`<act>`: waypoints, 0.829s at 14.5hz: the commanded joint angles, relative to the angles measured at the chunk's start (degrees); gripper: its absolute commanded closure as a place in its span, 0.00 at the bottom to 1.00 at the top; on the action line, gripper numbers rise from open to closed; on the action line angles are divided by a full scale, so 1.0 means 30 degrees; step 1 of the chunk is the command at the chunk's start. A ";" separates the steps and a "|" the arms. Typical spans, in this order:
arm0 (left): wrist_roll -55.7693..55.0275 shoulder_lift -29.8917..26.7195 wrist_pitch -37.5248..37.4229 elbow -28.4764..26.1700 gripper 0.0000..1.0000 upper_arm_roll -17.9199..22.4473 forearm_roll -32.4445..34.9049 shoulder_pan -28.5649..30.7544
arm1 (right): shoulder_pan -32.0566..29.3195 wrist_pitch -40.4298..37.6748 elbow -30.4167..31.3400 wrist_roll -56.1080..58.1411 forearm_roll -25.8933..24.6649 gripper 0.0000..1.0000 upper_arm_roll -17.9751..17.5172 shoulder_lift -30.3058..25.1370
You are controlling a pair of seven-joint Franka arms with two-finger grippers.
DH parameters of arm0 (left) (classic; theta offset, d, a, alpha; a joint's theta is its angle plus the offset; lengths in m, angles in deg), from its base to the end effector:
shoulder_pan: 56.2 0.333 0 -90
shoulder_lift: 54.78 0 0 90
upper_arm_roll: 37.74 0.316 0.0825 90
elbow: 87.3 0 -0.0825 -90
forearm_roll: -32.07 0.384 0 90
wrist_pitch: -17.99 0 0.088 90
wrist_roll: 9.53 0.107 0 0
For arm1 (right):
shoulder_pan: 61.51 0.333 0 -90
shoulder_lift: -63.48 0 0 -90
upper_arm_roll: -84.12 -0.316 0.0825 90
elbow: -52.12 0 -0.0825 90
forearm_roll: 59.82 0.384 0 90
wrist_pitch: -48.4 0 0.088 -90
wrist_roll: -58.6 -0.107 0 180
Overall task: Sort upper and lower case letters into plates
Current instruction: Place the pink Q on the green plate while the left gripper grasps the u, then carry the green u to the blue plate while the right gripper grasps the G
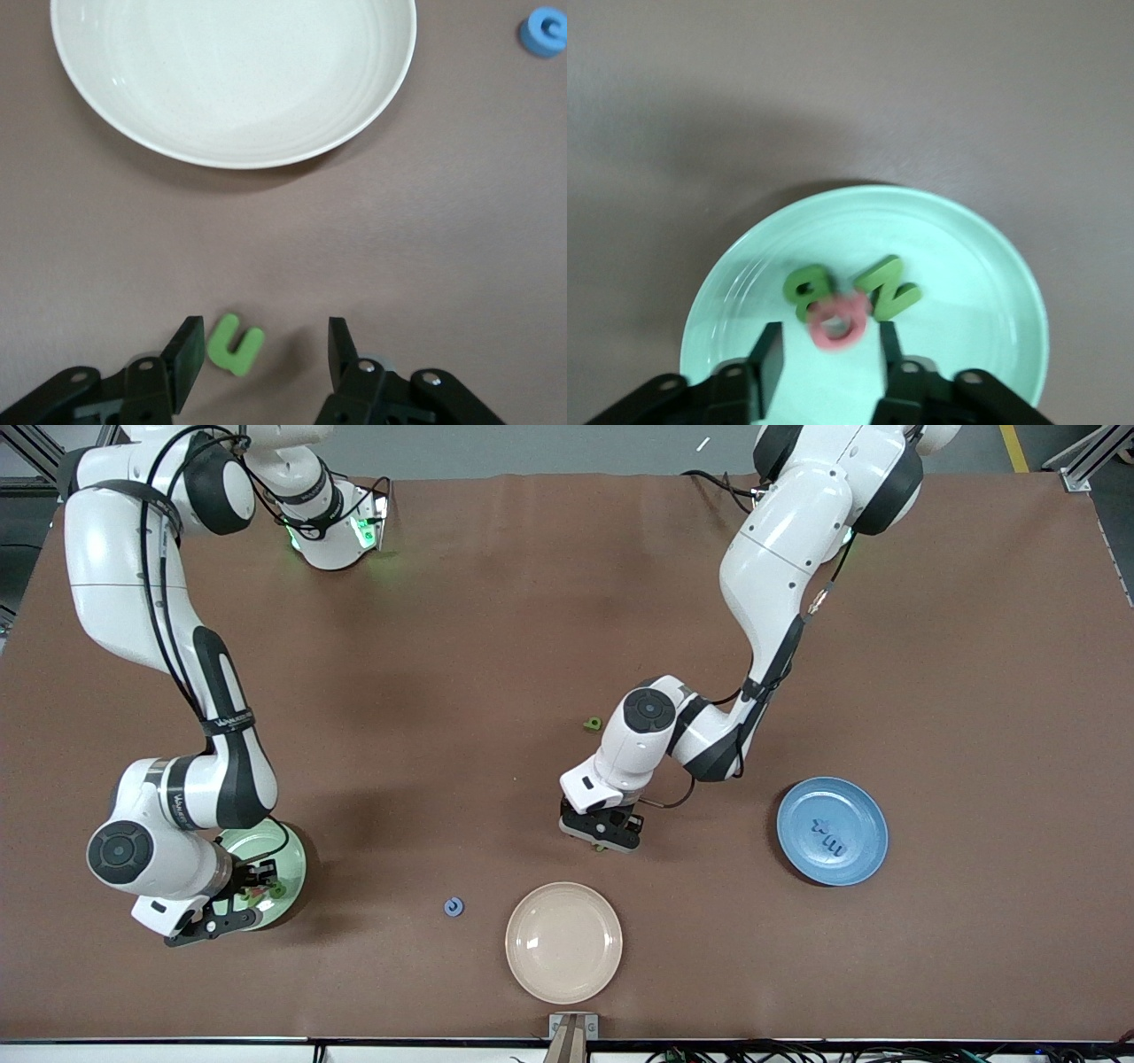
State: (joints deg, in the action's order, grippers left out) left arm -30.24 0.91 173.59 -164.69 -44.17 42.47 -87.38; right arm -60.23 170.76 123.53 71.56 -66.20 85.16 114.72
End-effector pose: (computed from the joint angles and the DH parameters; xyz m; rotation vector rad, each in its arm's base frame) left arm 0.6175 -0.4548 0.1789 2.8688 -0.5484 0.5357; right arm 0.7535 0.0019 0.2217 3.0012 0.4490 -0.0258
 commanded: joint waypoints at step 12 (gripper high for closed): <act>0.1515 0.0449 0.0311 -0.0276 0.62 0.0210 0.1894 -0.0035 | 0.5050 0.8954 0.0542 -0.7008 0.0547 0.08 -0.0846 0.0406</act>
State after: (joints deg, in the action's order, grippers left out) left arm -26.34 1.80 174.00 -165.06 -43.84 47.20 -87.30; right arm -46.58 193.84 124.02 52.98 -64.67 82.23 114.85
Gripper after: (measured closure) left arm 0.515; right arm 0.066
